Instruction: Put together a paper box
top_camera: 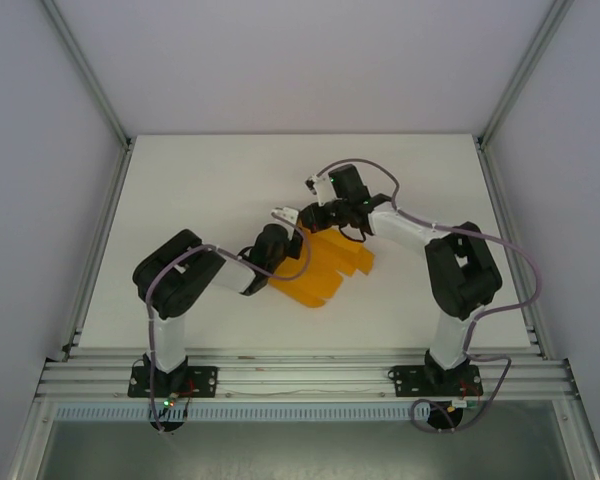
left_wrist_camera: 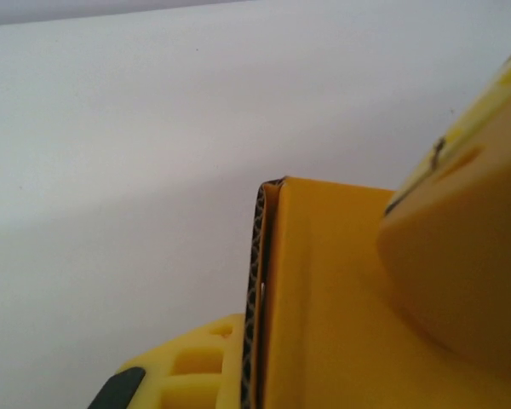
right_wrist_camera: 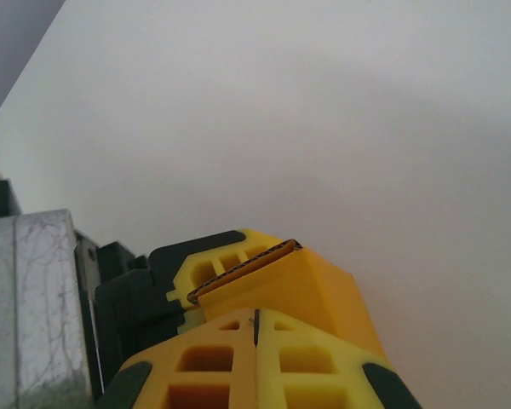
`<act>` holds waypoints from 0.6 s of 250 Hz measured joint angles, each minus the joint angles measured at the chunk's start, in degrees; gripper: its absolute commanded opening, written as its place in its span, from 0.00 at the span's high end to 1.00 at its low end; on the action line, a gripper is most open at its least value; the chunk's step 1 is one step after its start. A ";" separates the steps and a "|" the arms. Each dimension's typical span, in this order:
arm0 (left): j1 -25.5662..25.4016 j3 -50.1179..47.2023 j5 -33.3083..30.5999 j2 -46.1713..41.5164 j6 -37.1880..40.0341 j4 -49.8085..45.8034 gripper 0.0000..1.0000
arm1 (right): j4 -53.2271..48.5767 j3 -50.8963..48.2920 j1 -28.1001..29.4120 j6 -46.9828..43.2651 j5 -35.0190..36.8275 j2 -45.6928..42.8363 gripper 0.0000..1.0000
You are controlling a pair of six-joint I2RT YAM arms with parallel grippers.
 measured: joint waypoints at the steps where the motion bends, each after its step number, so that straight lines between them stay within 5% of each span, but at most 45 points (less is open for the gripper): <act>1: -0.02 0.11 -0.20 0.09 -0.02 -0.07 1.00 | 0.07 0.00 -0.02 0.11 0.07 0.00 1.00; 64: -4.28 4.66 -15.89 3.13 -1.86 -3.08 1.00 | 6.80 -3.28 -0.22 9.44 3.91 -0.79 1.00; 150: -7.06 7.45 -24.85 3.87 -3.69 -7.93 1.00 | 8.92 -5.22 -0.02 14.14 6.91 -2.19 0.95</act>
